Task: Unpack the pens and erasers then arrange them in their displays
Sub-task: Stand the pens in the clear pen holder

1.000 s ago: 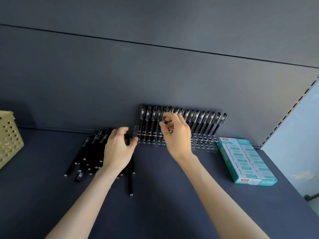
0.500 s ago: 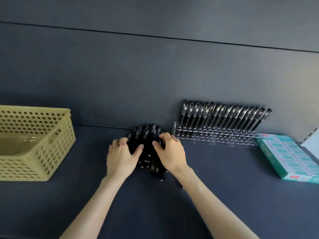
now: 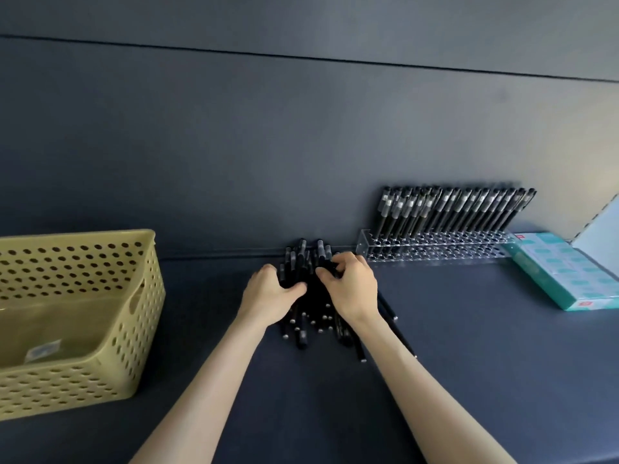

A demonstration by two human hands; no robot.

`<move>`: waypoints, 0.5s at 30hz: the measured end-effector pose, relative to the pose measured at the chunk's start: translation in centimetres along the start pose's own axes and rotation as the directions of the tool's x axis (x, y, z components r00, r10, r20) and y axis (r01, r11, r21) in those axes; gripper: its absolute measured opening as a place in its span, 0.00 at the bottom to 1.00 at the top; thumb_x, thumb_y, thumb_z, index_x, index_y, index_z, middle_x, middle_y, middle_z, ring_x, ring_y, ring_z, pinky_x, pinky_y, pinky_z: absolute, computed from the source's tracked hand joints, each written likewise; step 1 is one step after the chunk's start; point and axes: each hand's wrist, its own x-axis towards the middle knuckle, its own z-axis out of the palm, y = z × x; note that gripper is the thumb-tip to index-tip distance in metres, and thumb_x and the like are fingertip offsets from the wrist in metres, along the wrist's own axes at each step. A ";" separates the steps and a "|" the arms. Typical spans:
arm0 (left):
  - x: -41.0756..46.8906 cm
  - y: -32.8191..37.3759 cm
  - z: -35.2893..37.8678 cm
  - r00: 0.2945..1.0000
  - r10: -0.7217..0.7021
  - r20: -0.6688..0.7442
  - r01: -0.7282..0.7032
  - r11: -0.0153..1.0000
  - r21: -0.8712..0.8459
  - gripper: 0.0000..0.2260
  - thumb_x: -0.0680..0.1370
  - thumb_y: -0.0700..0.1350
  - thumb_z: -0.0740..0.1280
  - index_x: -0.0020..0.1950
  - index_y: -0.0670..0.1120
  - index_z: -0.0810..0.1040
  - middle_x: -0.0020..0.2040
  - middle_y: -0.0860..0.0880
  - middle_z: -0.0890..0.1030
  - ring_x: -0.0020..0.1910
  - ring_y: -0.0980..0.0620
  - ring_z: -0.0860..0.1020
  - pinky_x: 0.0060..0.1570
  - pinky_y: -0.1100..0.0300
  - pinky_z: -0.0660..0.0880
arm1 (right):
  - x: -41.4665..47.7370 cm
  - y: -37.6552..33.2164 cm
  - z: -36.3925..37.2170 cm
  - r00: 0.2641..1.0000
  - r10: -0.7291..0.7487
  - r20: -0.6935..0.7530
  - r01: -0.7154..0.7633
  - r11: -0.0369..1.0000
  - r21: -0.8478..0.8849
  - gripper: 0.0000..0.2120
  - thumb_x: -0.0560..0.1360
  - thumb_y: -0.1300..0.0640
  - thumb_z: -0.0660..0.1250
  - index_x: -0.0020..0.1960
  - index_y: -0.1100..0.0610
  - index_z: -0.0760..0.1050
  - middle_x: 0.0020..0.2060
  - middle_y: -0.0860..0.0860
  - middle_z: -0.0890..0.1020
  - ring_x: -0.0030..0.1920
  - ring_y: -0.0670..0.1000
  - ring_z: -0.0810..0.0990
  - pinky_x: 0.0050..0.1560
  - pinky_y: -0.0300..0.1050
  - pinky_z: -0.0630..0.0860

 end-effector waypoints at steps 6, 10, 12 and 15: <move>0.9 -0.7 -0.4 0.998 -0.006 0.064 0.021 0.974 -0.227 0.13 0.71 0.50 0.74 0.48 0.43 0.78 0.43 0.46 0.83 0.45 0.49 0.81 0.48 0.55 0.76 | 0.4 -0.1 0.3 0.999 0.024 -0.029 -0.024 1.000 -0.002 0.16 0.73 0.50 0.69 0.56 0.57 0.76 0.45 0.46 0.73 0.53 0.51 0.75 0.44 0.38 0.64; 0.9 -1.1 -0.1 1.000 0.005 0.013 -0.001 0.967 -0.253 0.13 0.73 0.50 0.73 0.51 0.43 0.78 0.45 0.47 0.82 0.47 0.49 0.80 0.46 0.58 0.74 | 0.7 -0.1 0.5 0.998 0.026 -0.055 -0.026 1.000 -0.003 0.15 0.72 0.49 0.70 0.55 0.56 0.77 0.45 0.48 0.77 0.50 0.50 0.76 0.43 0.38 0.65; 0.8 -1.2 0.0 1.000 0.012 0.006 -0.010 0.969 -0.248 0.14 0.73 0.50 0.72 0.53 0.43 0.76 0.46 0.47 0.81 0.47 0.50 0.80 0.47 0.58 0.74 | 0.7 -0.2 0.5 0.998 0.024 -0.057 -0.024 1.000 0.006 0.16 0.71 0.49 0.70 0.55 0.56 0.77 0.43 0.48 0.77 0.48 0.50 0.76 0.44 0.39 0.66; 0.7 -1.3 -0.1 0.999 0.034 0.021 -0.028 0.970 -0.243 0.12 0.75 0.50 0.70 0.52 0.43 0.75 0.44 0.48 0.80 0.44 0.50 0.79 0.45 0.56 0.74 | 0.6 -0.2 0.6 0.998 0.033 -0.048 -0.031 0.999 0.040 0.13 0.71 0.53 0.70 0.53 0.57 0.78 0.35 0.43 0.75 0.42 0.47 0.75 0.42 0.38 0.67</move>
